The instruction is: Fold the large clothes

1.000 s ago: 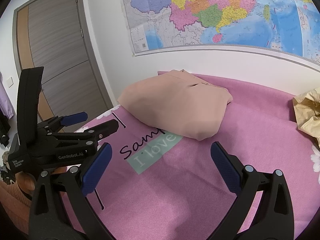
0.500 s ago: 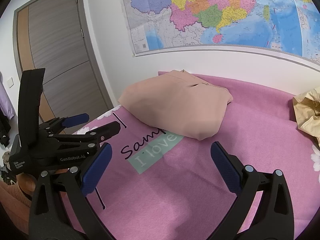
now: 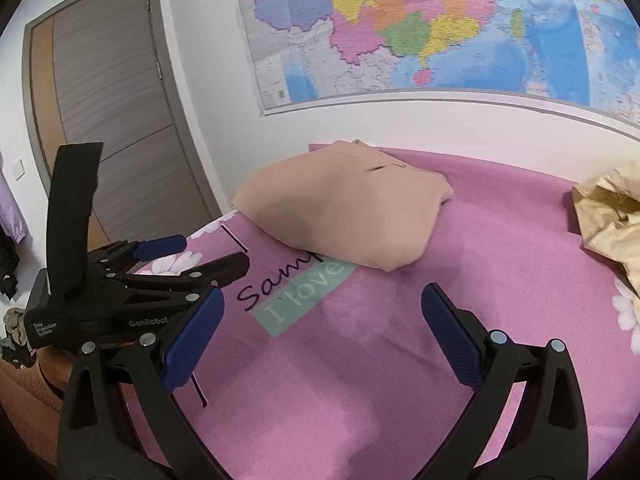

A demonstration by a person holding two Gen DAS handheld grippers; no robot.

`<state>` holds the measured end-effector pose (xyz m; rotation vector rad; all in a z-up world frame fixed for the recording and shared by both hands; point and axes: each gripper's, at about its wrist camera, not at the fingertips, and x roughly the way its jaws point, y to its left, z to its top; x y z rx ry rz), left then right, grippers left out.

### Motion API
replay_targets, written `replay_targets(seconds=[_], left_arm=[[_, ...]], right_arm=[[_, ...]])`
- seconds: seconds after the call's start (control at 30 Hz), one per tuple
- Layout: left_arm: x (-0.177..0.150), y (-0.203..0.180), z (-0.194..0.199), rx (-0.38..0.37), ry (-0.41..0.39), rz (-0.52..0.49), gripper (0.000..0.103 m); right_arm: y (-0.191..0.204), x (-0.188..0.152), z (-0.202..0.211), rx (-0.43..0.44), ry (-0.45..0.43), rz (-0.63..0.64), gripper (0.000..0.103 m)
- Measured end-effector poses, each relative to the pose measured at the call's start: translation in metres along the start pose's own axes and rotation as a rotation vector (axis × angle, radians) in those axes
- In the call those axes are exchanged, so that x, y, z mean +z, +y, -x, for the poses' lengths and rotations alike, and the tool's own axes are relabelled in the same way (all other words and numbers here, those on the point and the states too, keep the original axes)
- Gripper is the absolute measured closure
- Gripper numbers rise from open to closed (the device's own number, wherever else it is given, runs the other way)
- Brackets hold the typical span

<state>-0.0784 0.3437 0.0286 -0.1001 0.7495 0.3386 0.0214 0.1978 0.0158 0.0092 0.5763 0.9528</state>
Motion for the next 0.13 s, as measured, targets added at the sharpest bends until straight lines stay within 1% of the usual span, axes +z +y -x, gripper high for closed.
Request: replay_targets(seconds=[0.07, 0.1, 0.13], left_arm=[[-0.002, -0.009, -0.003, -0.030, 0.008, -0.007, 0.007], [-0.003, -0.013, -0.005, -0.053, 0.018, -0.010, 0.007], [-0.004, -0.020, -0.009, -0.093, 0.037, -0.011, 0.007]], right_arm=[[-0.008, -0.003, 0.010, -0.023, -0.009, -0.016, 0.006], [-0.014, -0.007, 0.017, -0.045, -0.018, -0.034, 0.006], [-0.018, -0.009, 0.022, -0.061, -0.022, -0.045, 0.006]])
